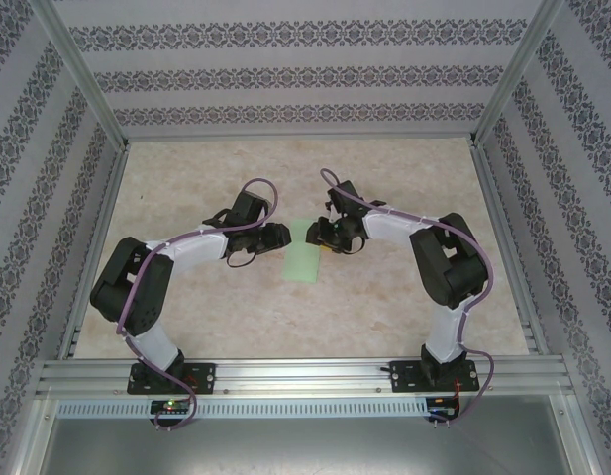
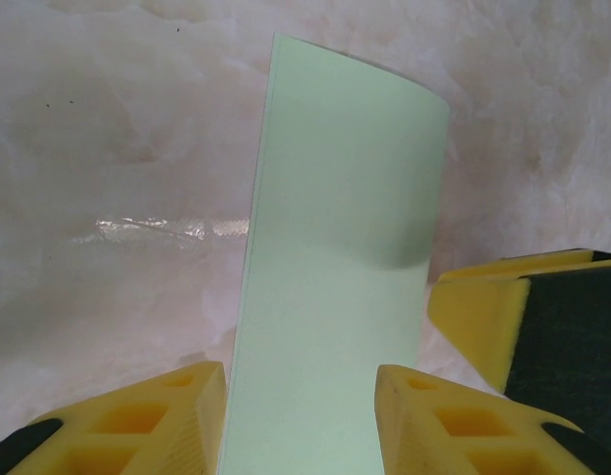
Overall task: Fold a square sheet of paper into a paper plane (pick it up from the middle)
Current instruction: Fold the triangle a second time at the center of the table.
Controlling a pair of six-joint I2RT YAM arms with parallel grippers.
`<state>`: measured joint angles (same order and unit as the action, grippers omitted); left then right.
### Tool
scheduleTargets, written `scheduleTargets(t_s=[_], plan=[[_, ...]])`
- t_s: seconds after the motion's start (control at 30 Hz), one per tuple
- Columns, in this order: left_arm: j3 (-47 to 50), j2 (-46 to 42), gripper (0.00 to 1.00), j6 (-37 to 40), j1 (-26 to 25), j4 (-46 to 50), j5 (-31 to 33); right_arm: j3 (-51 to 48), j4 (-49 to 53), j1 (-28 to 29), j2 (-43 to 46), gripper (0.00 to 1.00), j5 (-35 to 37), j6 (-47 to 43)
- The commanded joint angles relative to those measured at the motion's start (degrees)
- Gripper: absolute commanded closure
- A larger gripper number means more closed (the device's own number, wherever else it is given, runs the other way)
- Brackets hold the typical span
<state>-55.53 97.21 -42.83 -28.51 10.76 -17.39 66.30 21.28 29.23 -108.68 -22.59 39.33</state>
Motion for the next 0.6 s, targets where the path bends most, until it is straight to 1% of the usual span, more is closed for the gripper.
scheduleTargets(t_s=[0.0, 0.3, 0.57], plan=[[-0.46, 0.61, 0.55, -0.34, 0.48, -1.20, -0.68, -1.04, -2.15, 0.79, -0.97, 0.57, -1.02, 0.92], [-0.55, 0.78, 0.55, -0.46, 0.47, -1.16, -0.43, -2.73, -1.99, 0.93, -0.30, 0.57, 1.14, 0.92], [-0.81, 1.75, 0.55, -0.44, 0.46, -1.27, -1.21, -3.85, -3.43, 0.66, -1.09, 0.57, -0.07, 1.05]])
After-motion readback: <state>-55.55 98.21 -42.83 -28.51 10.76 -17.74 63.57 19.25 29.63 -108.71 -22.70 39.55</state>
